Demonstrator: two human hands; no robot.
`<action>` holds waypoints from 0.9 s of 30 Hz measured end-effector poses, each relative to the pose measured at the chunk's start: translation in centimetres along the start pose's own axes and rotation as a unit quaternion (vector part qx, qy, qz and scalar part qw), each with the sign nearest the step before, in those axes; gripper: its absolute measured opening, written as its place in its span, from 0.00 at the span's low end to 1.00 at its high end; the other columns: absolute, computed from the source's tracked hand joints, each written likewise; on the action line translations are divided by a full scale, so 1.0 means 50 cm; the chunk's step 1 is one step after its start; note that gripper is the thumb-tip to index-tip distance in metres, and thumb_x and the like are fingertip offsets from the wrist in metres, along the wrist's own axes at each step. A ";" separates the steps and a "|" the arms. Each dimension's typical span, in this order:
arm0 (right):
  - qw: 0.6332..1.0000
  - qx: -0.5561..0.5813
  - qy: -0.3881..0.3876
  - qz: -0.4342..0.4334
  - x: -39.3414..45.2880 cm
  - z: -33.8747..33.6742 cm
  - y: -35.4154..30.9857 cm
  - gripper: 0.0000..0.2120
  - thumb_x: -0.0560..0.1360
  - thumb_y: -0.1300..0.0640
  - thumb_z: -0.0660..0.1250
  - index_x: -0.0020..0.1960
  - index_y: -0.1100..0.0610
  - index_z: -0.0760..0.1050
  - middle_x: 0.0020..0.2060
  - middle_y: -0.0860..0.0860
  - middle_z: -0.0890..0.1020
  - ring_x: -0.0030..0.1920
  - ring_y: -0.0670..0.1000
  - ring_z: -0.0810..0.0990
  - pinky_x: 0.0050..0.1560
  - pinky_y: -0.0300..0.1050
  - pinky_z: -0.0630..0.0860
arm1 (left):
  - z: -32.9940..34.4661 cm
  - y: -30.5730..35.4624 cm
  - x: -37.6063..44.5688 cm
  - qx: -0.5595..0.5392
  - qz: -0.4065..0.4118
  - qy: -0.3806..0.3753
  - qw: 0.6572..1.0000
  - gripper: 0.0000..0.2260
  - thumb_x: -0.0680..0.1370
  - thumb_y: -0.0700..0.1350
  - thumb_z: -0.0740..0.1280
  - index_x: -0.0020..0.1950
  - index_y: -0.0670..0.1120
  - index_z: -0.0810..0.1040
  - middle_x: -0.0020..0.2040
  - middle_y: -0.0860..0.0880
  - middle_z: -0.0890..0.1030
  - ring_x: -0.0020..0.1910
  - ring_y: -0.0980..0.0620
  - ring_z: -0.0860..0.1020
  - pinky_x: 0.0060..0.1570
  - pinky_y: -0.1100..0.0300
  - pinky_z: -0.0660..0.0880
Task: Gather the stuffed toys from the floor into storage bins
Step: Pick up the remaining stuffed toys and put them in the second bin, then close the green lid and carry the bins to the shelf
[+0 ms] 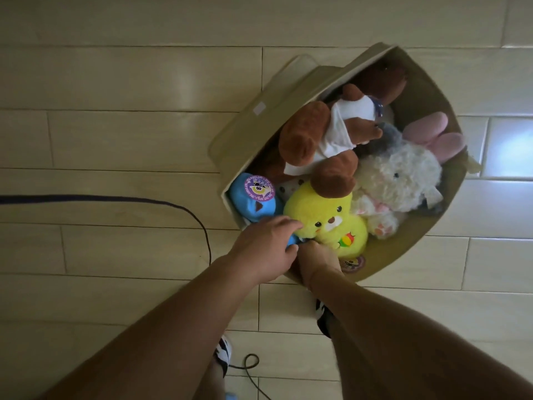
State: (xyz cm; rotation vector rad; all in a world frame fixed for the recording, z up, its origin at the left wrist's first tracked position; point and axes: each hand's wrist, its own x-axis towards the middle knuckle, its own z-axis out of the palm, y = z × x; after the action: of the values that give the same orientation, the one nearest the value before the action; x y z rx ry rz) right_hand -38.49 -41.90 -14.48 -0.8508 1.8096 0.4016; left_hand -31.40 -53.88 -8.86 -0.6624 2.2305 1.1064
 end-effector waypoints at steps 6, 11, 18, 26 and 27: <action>0.968 0.035 0.221 -0.119 -0.121 0.038 0.077 0.19 0.74 0.45 0.60 0.61 0.48 0.80 0.56 0.47 0.84 0.52 0.55 0.85 0.46 0.49 0.83 | -0.012 -0.007 -0.004 0.081 0.077 0.064 0.992 0.25 0.78 0.52 0.61 0.75 0.52 0.62 0.76 0.52 0.62 0.73 0.49 0.63 0.68 0.51 0.69; 0.976 -0.110 0.057 -0.179 -0.104 0.063 0.129 0.36 0.76 0.32 0.49 0.68 0.54 0.78 0.66 0.52 0.81 0.71 0.53 0.74 0.60 0.54 0.81 | -0.003 0.029 0.008 0.216 0.106 0.074 0.968 0.31 0.79 0.63 0.51 0.78 0.57 0.42 0.80 0.50 0.39 0.78 0.46 0.39 0.75 0.39 0.45; 0.919 0.085 0.280 -0.263 -0.101 -0.189 0.089 0.16 0.75 0.45 0.58 0.53 0.46 0.83 0.45 0.48 0.87 0.42 0.53 0.86 0.38 0.40 0.79 | -0.111 -0.014 0.068 0.025 -0.053 0.358 0.932 0.30 0.79 0.63 0.48 0.78 0.51 0.49 0.79 0.43 0.51 0.78 0.42 0.52 0.74 0.43 0.55; 0.924 0.131 0.359 0.010 0.127 -0.603 0.162 0.30 0.79 0.35 0.55 0.75 0.49 0.65 0.78 0.54 0.63 0.77 0.62 0.62 0.76 0.60 0.59 | -0.137 -0.113 0.109 -0.559 -0.478 0.131 0.665 0.37 0.70 0.68 0.63 0.72 0.46 0.68 0.65 0.40 0.77 0.61 0.38 0.76 0.63 0.41 0.72; 0.934 0.206 0.286 0.048 0.150 -0.616 0.180 0.33 0.79 0.32 0.53 0.75 0.52 0.66 0.76 0.56 0.67 0.74 0.62 0.67 0.74 0.59 0.62 | -0.146 -0.117 0.104 -0.605 -0.459 0.121 0.639 0.28 0.70 0.63 0.67 0.62 0.45 0.76 0.57 0.41 0.81 0.53 0.41 0.80 0.56 0.44 0.76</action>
State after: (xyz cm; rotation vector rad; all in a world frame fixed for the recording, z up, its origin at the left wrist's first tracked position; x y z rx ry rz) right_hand -67.13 -57.67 -10.18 -0.6142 2.3654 -0.1970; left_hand -33.33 -64.00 -11.85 -2.2171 0.5923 1.7808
